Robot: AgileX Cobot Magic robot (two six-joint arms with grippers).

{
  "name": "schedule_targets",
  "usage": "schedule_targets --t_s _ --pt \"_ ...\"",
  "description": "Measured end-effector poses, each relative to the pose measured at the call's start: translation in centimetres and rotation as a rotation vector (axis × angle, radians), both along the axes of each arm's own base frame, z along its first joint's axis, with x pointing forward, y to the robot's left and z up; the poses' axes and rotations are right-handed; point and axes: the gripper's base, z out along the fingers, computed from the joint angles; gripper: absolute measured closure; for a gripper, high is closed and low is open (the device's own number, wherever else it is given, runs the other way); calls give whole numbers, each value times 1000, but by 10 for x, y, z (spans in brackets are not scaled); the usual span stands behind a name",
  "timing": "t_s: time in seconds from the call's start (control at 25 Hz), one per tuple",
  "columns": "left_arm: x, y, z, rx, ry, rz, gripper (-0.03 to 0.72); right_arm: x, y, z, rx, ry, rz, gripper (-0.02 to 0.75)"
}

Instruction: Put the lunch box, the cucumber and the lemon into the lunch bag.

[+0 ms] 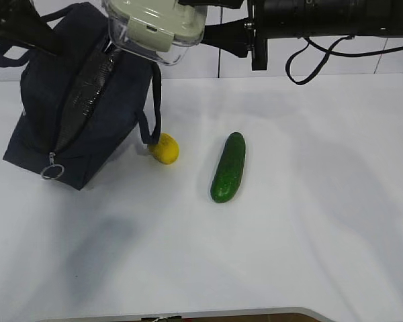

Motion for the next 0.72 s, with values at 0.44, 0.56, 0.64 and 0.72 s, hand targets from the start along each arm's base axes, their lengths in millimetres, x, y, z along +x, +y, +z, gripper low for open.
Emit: schedule_targets --t_s 0.44,0.56,0.64,0.72 --pt "-23 -11 41 -86 -86 -21 699 5 24 -27 8 41 23 360" --pt "-26 -18 49 -167 -93 -29 700 14 26 -47 -3 86 0 360" --pt "-28 -25 52 -200 -92 -43 700 19 30 -63 -12 120 -9 360" --pt "-29 -31 52 -205 -90 -60 700 22 40 -71 -19 127 5 360"
